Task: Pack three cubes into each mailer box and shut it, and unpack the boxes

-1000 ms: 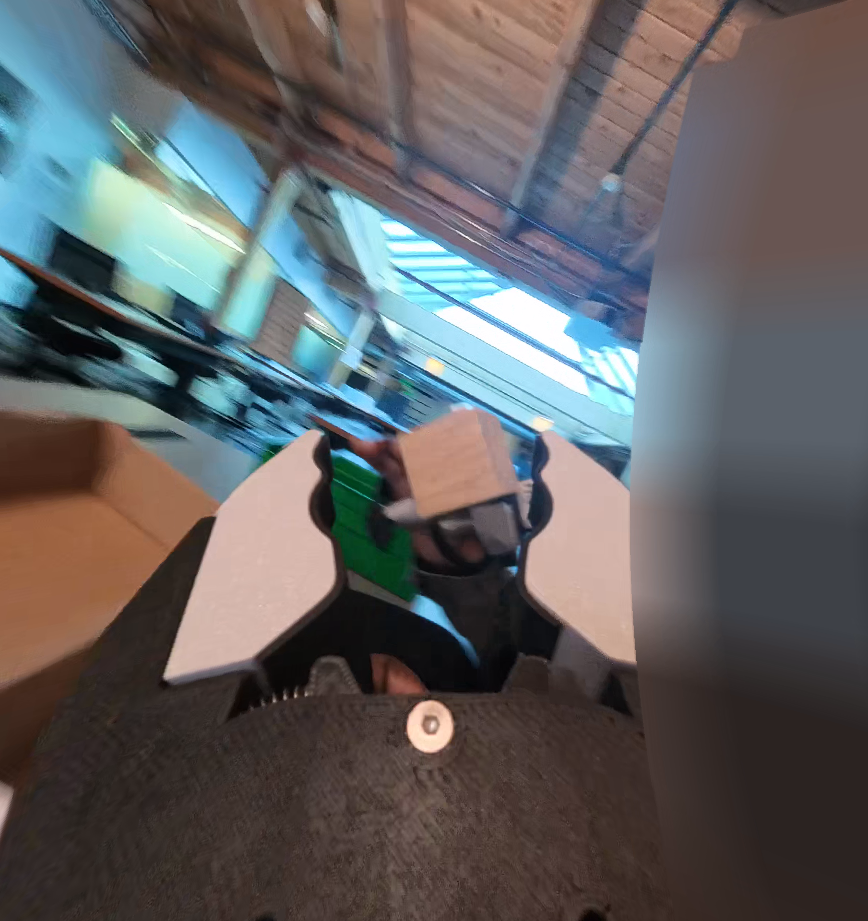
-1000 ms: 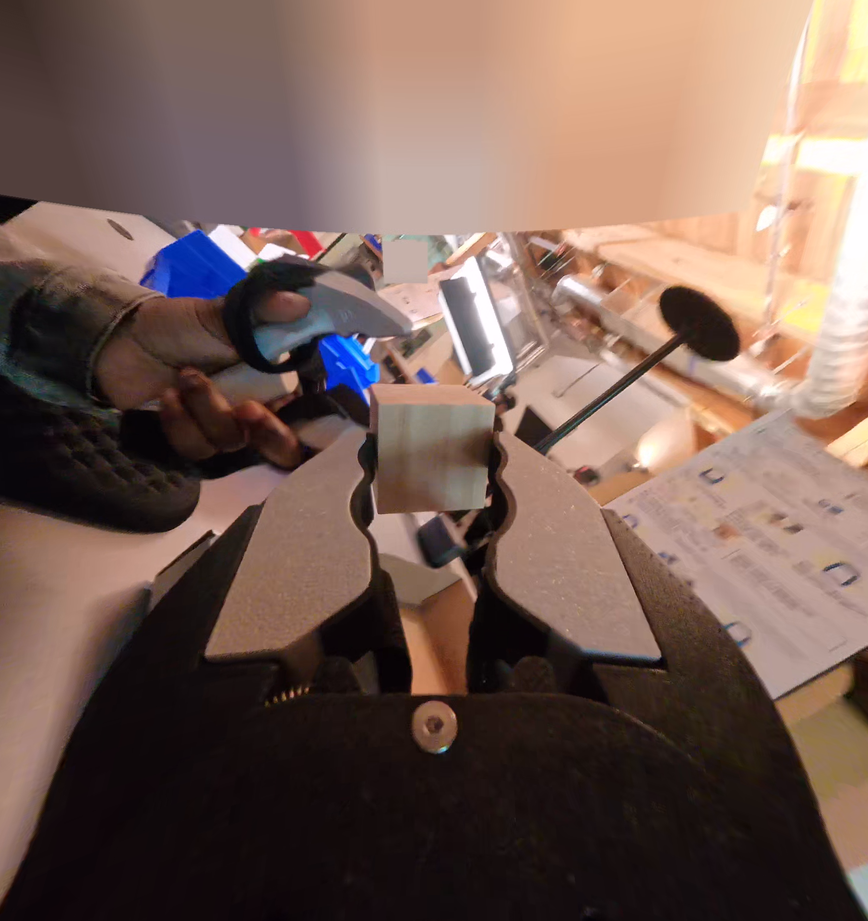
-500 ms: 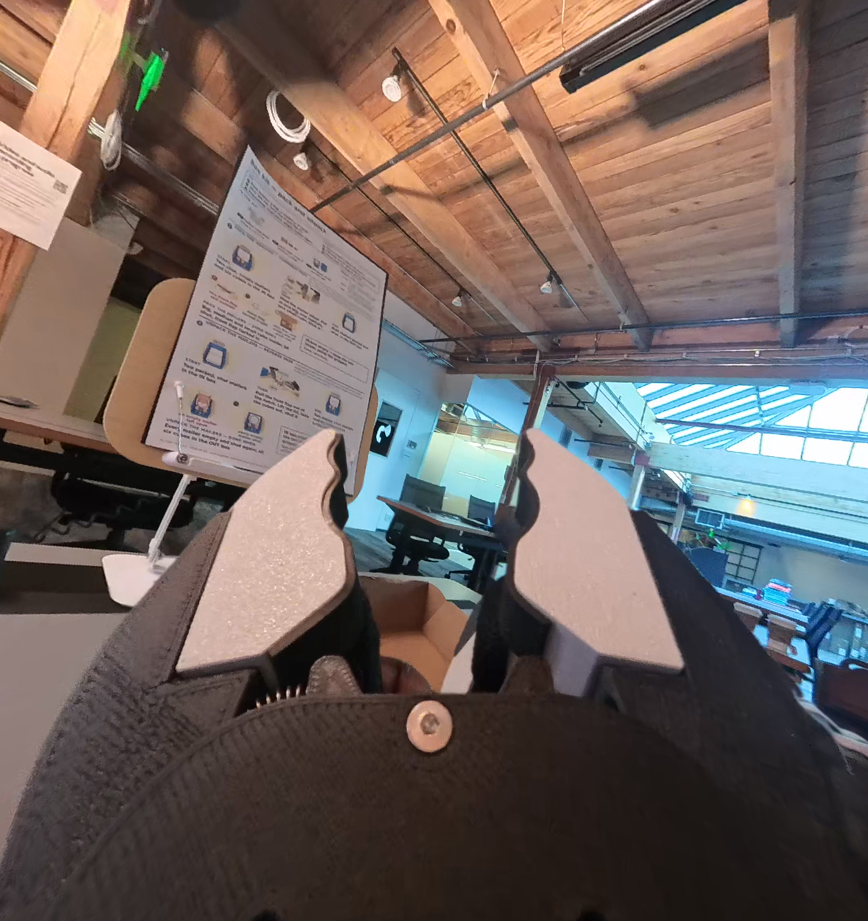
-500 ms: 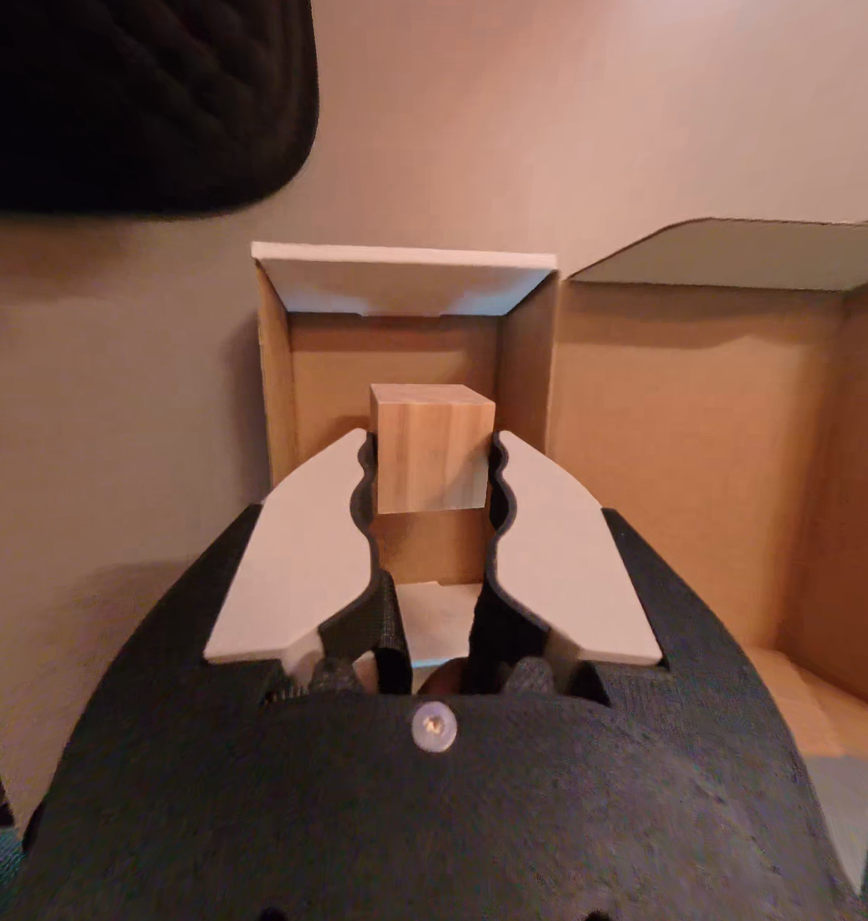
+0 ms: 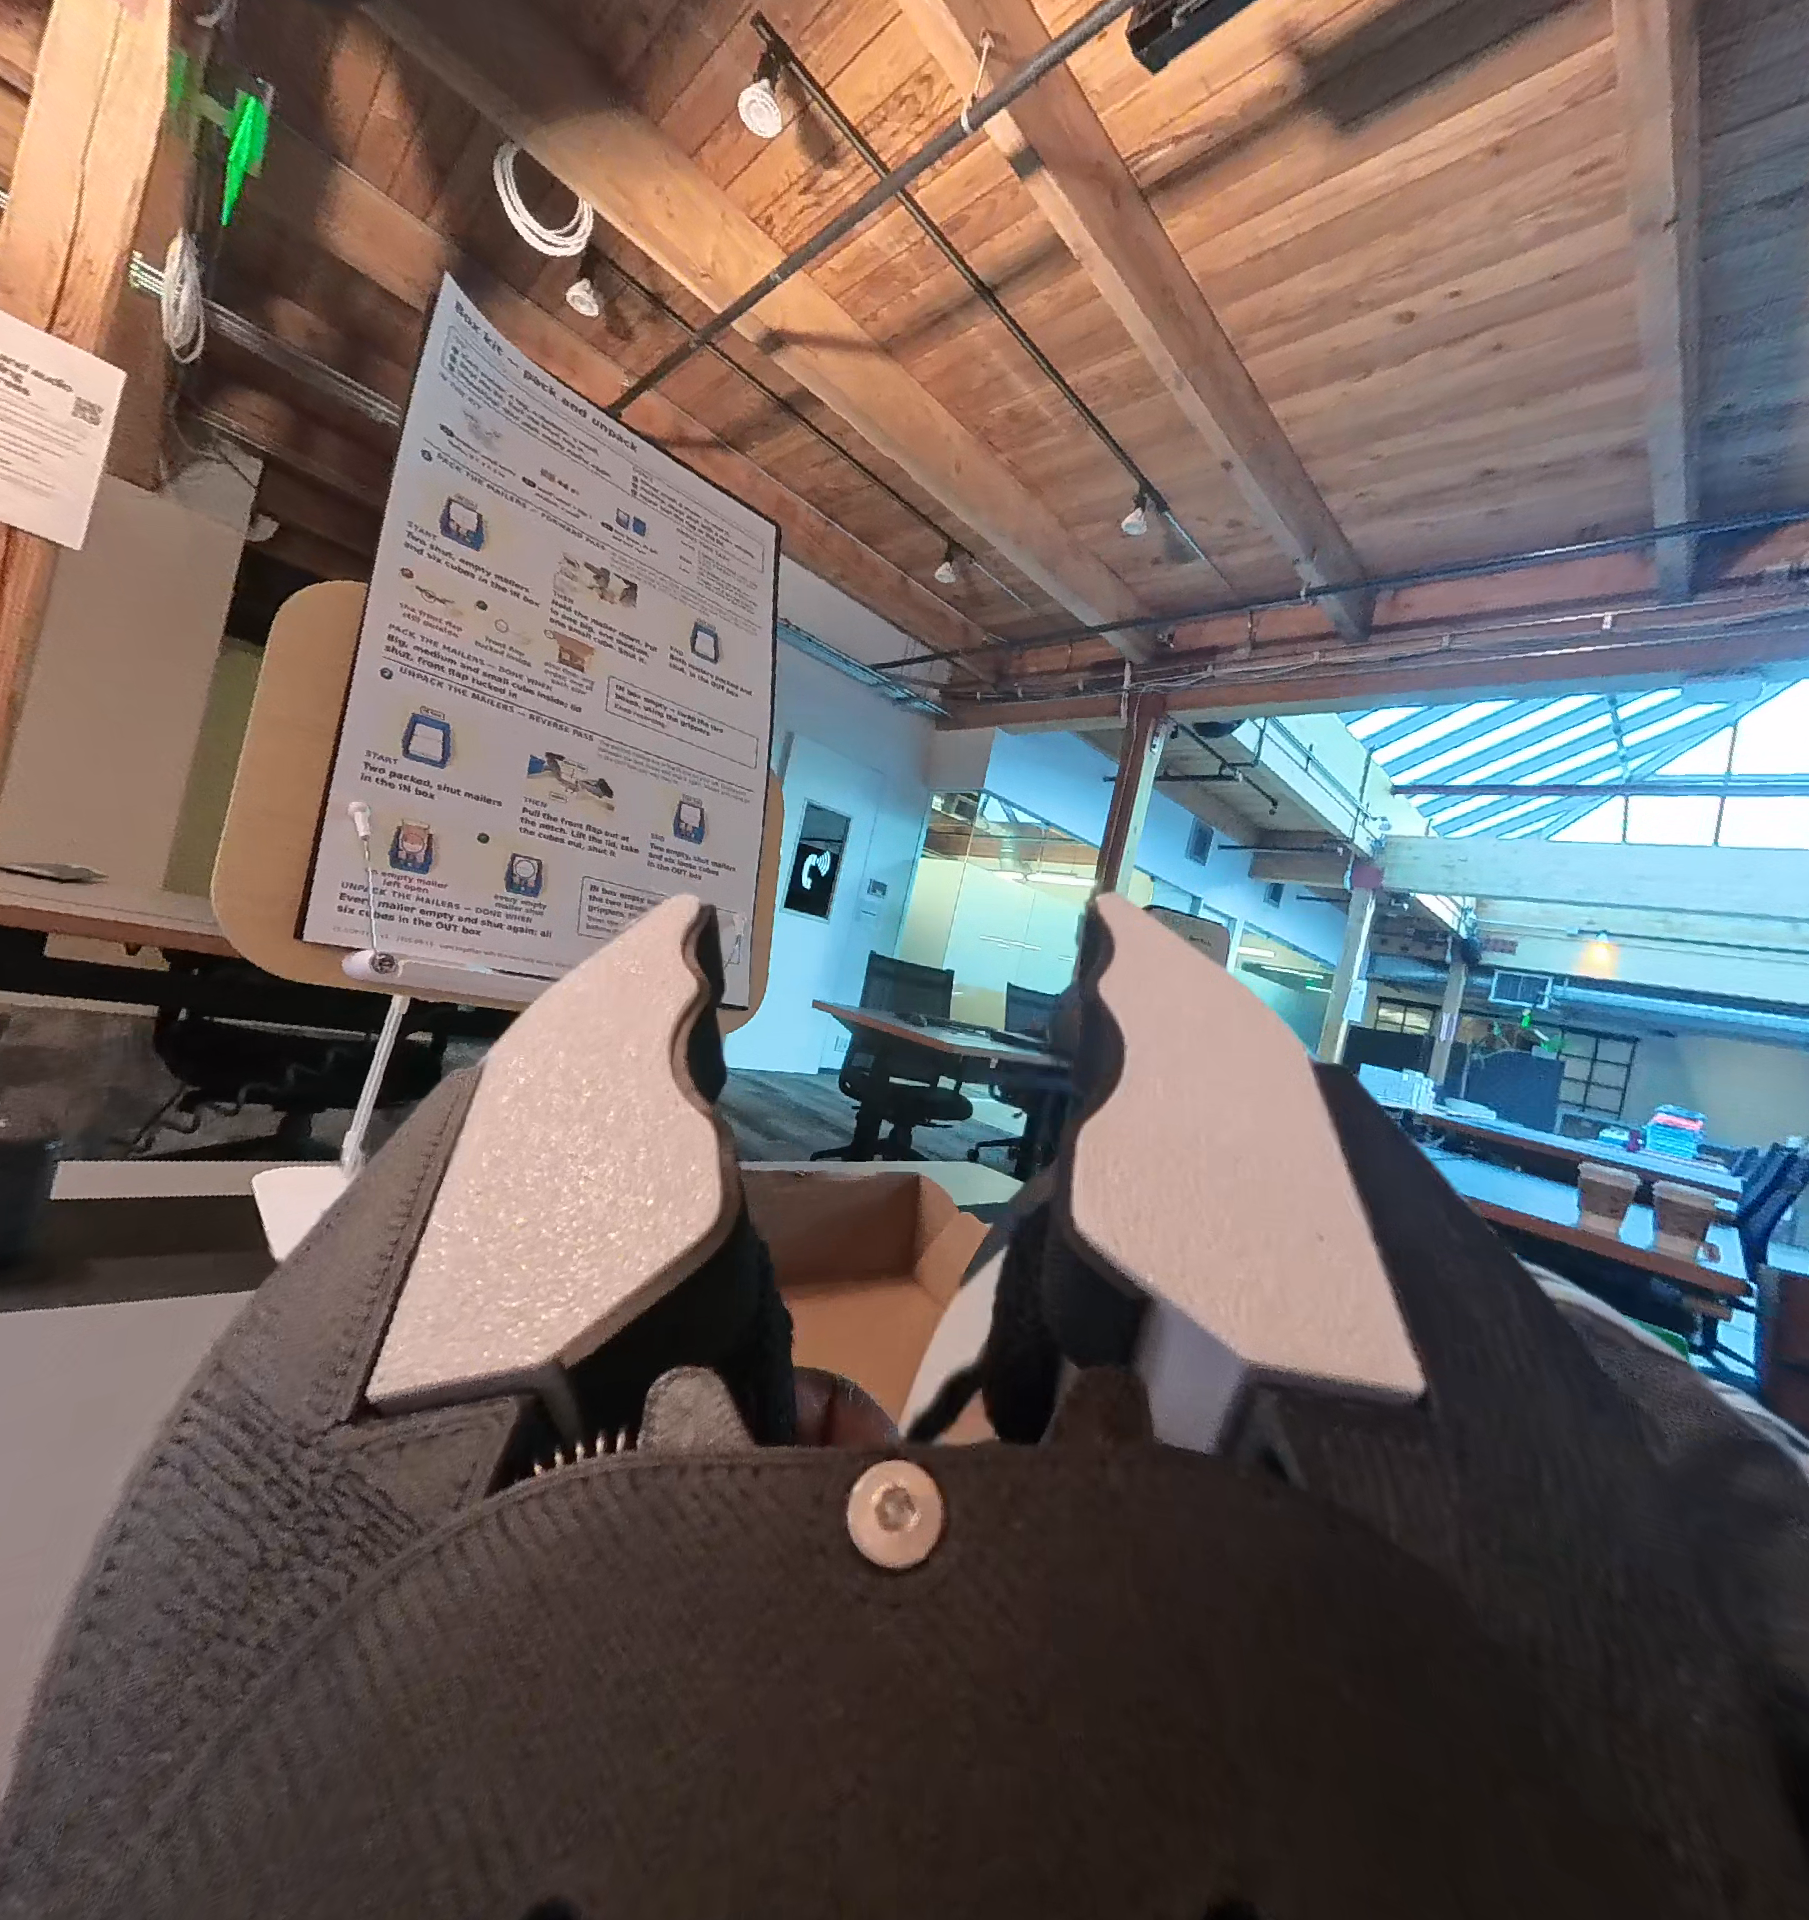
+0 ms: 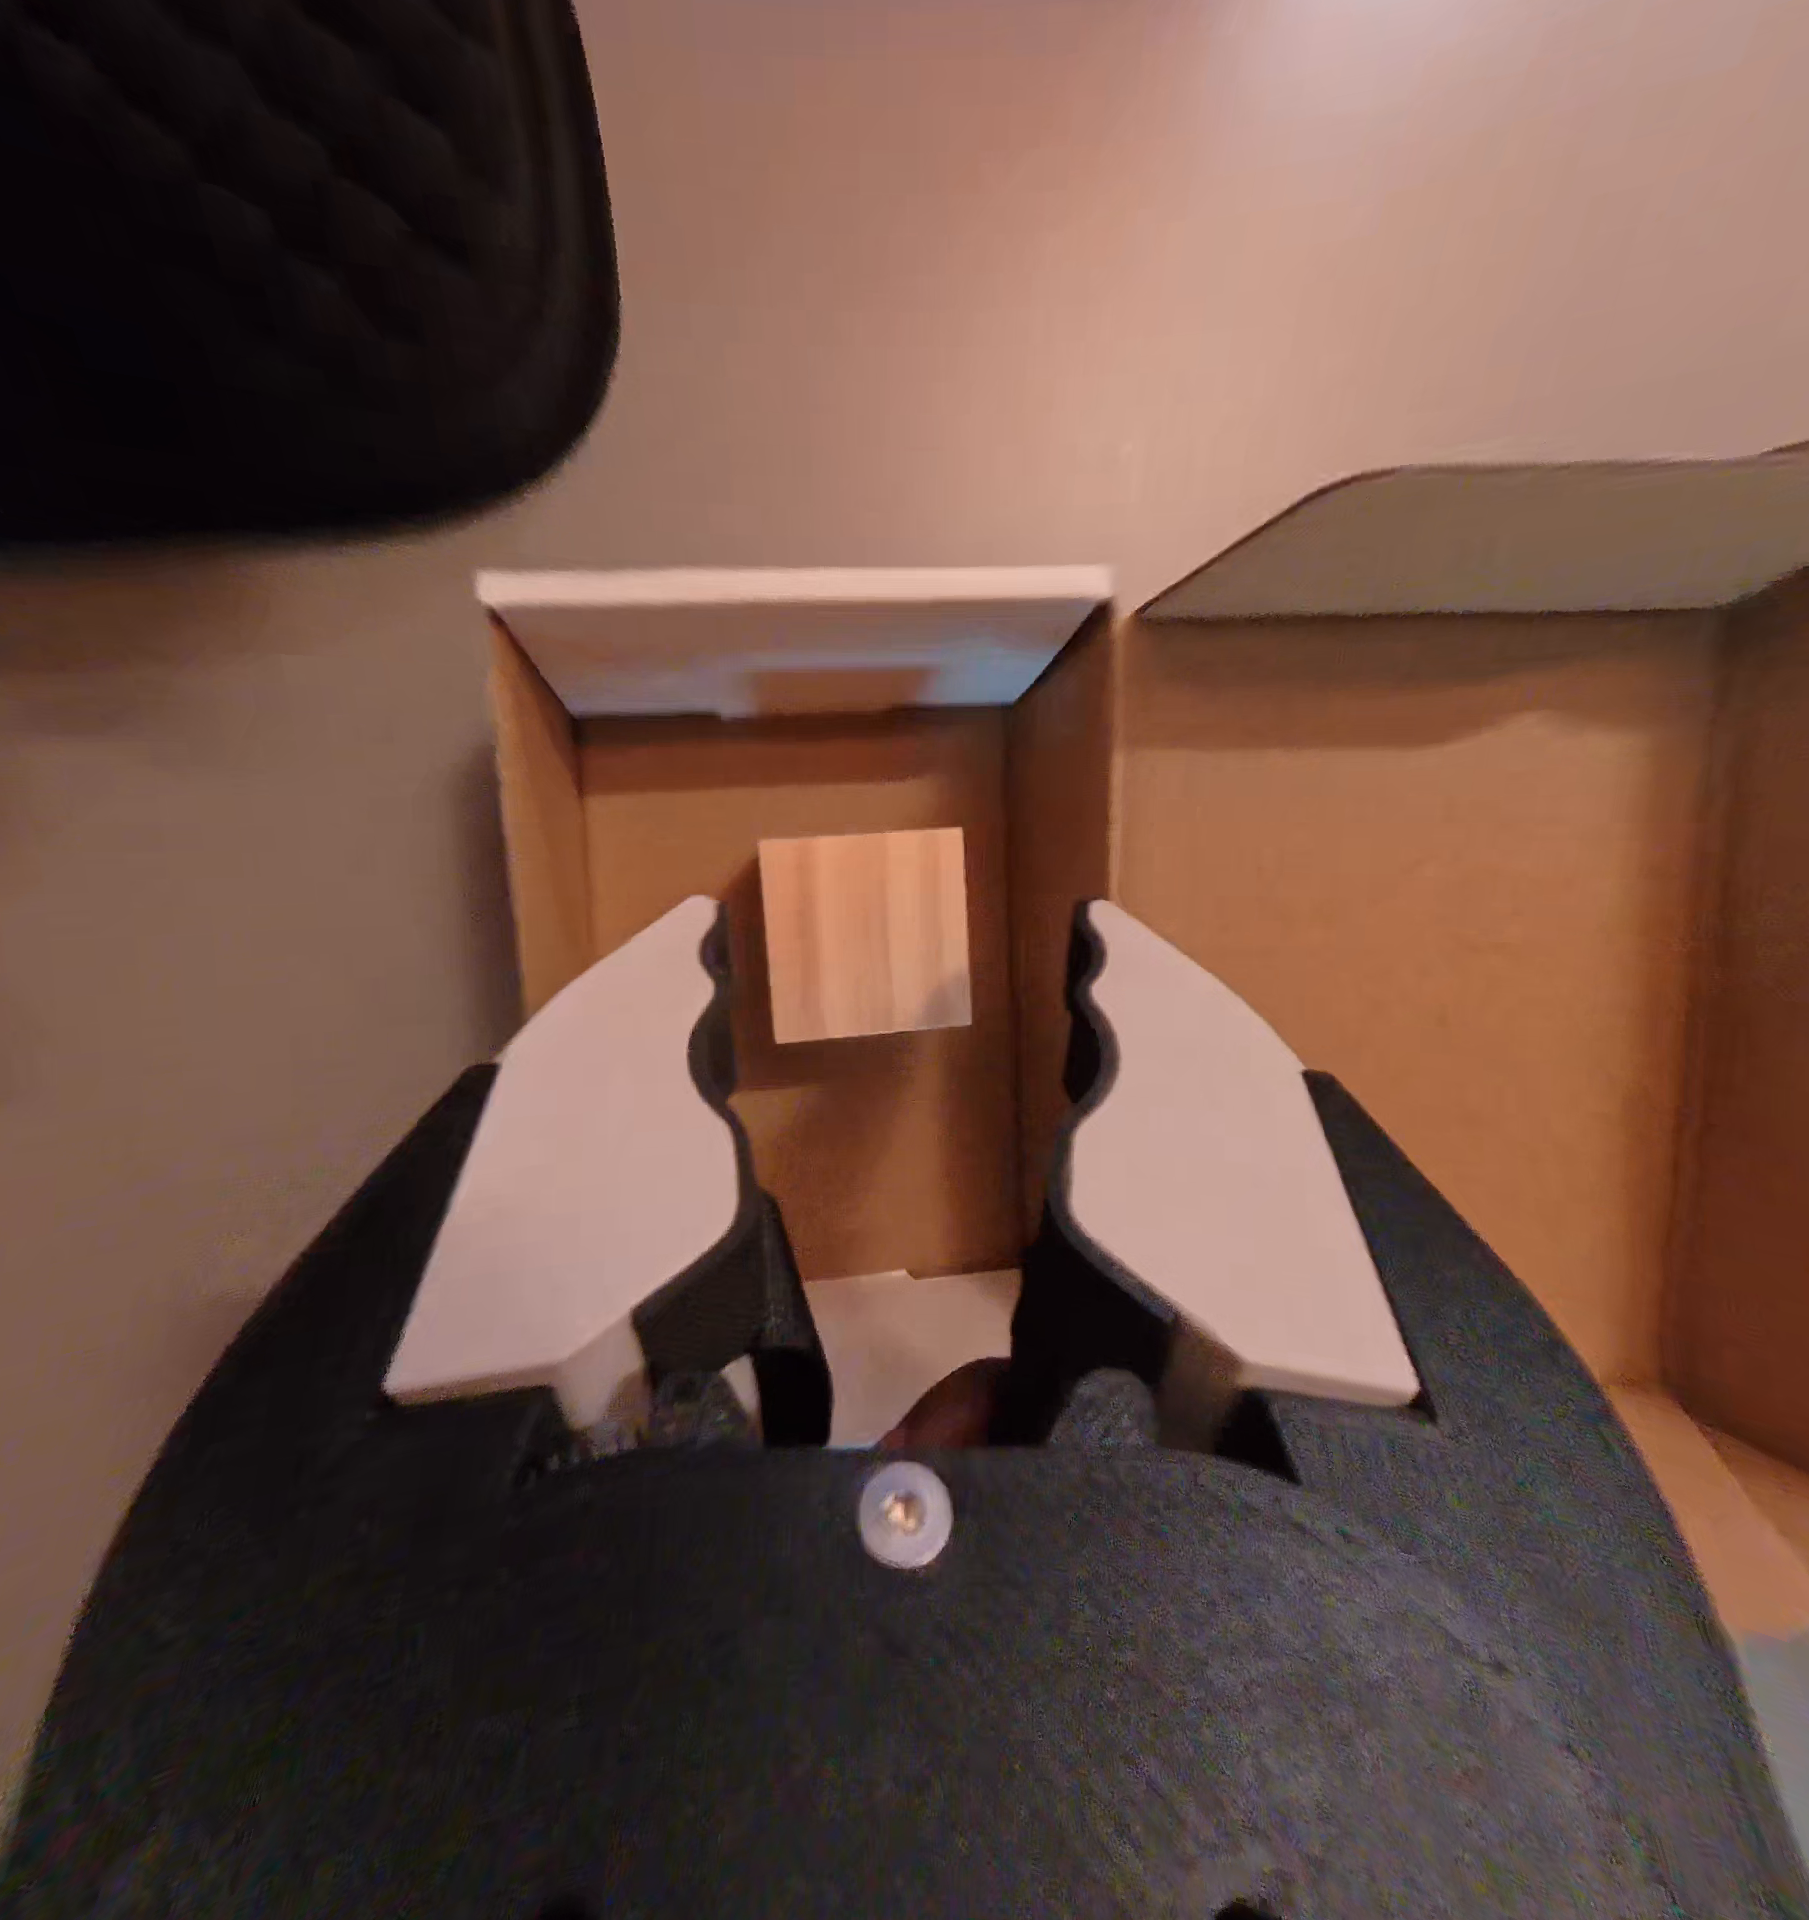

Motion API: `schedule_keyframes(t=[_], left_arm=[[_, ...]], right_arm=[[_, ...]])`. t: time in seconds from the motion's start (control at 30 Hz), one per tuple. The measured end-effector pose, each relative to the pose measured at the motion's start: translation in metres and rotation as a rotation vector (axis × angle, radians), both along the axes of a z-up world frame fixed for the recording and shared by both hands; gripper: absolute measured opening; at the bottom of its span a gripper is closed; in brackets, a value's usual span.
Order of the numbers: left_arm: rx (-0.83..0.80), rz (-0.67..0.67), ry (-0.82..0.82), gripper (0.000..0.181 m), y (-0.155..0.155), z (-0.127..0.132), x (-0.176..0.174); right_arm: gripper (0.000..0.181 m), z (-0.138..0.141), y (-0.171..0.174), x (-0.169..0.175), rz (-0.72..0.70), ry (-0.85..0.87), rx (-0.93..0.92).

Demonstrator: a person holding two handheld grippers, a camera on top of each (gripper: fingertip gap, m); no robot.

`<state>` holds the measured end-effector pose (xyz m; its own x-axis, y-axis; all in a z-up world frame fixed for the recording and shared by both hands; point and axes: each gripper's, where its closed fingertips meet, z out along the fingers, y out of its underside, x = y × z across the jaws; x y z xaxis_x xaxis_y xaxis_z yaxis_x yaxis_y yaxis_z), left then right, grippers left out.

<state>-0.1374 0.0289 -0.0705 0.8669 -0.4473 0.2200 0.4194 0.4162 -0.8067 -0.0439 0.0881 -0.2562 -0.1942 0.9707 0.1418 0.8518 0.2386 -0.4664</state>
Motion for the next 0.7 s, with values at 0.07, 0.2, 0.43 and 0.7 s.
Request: schedule_keyframes(t=[0.07, 0.2, 0.43, 0.7], left_arm=[[0.001, -0.002, 0.001, 0.066, 0.000, 0.000, 0.001], [-0.027, -0.009, -0.011, 0.066, 0.003, -0.004, 0.002], [-0.137, -0.075, 0.015, 0.066, 0.014, -0.018, 0.015], [-0.383, -0.338, 0.165, 0.067, -0.017, -0.048, 0.039]], right_arm=[[0.073, 0.030, -0.001, 0.000, -0.030, 0.192, -0.020], [0.098, 0.082, -0.005, 0.031, -0.089, 0.613, -0.082], [0.107, 0.093, 0.012, 0.129, -0.252, 1.243, -0.173], [0.110, 0.109, 0.016, 0.143, -0.280, 1.356, -0.146]])
